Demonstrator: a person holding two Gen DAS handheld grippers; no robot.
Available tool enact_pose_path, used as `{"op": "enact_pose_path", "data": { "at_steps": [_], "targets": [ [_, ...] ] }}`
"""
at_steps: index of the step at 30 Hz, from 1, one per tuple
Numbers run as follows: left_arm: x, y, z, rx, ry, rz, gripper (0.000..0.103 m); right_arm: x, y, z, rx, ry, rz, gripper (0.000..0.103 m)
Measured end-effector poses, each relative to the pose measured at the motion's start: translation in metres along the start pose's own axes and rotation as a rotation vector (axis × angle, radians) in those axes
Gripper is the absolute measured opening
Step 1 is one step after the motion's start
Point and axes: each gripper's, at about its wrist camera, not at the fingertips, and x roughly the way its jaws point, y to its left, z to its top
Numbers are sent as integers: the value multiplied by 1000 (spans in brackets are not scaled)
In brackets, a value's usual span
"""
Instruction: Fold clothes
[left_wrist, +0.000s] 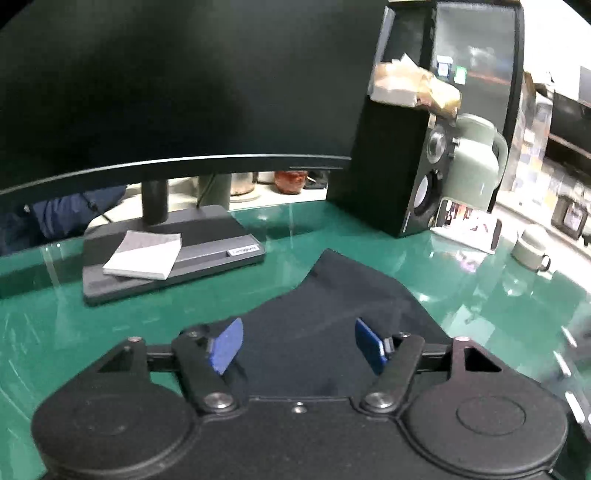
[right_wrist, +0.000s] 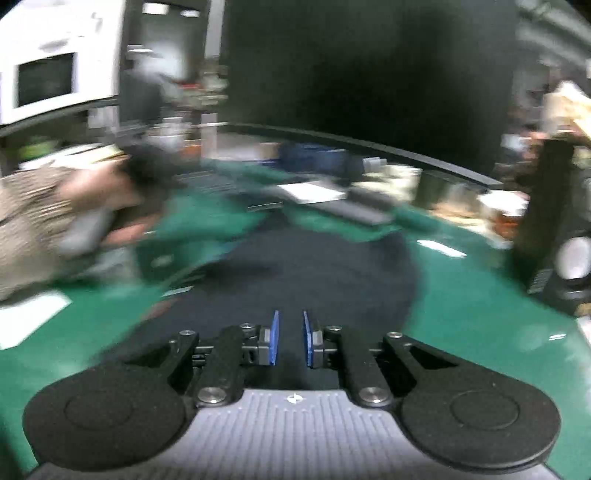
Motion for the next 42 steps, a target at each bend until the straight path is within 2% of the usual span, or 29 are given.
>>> {"op": "enact_pose_path", "data": {
  "at_steps": [2, 5, 10, 11, 13, 16, 20, 22, 24, 30, 34, 36, 37, 38, 42],
  "targets": [
    [13, 1, 1, 7, 38, 9, 53, 7, 24, -5, -33, 12, 61, 12],
    [22, -1, -9, 18, 79, 56, 51, 17, 46, -12, -71, 40, 134, 12],
    [18, -2, -25, 52, 84, 108, 51, 16, 58, -19, -126, 32, 167, 15],
    [17, -5, -24, 66, 93, 124, 51, 13, 57, -18, -121, 27, 157, 16],
    [10, -10, -15, 56, 67, 104, 52, 9, 48, -14, -97, 3, 137, 18],
    [12, -22, 2, 70, 36, 50, 52, -15, 28, -16, 7, -67, 47, 20],
    [41, -62, 26, 181, 28, -37, 52, -33, 5, -26, 146, -103, -121, 20],
    [59, -77, 33, 222, 42, -72, 52, -32, -3, -29, 175, -94, -163, 20],
    [82, -89, 37, 263, 73, -70, 51, -27, -5, -32, 178, -82, -196, 20],
    [114, -85, 32, 276, 163, 16, 52, -17, -3, -42, 120, 21, -168, 20],
    [121, -89, 31, 266, 153, 54, 53, -32, 1, -49, 63, 23, -165, 22],
    [122, -93, 34, 290, 152, 71, 53, -42, 3, -50, 60, 5, -167, 32],
    [119, -95, 35, 303, 137, 77, 53, -46, 4, -50, 63, -10, -171, 33],
    [109, -96, 39, 295, 112, 46, 54, -52, 5, -49, 64, -36, -175, 33],
    [95, -104, 43, 323, 107, -12, 57, -63, 1, -50, 74, -101, -206, 32]
  ]
}}
